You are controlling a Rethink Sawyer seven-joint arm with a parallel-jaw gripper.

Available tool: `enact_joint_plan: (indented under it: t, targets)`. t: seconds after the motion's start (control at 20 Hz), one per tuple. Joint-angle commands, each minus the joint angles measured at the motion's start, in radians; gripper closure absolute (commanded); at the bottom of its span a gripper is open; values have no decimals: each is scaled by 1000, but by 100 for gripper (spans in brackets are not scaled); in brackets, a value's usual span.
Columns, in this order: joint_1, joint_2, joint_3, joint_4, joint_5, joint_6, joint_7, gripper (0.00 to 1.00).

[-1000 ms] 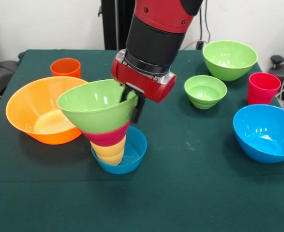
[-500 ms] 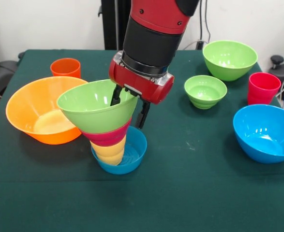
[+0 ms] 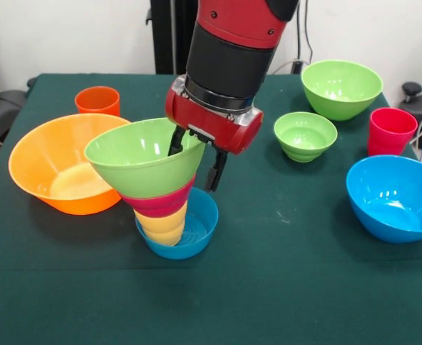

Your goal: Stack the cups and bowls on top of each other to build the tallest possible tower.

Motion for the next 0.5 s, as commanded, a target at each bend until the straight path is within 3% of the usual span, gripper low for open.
enact_joint_plan:
  t: [0.05,0.3,0.5]
  targets:
    - [-8,-1,130,28,-9,66,-74,0]
    - [7,-5,120,6,-15,108,-72,0]
    - [29,-24,75,-15,-62,169,-107,0]
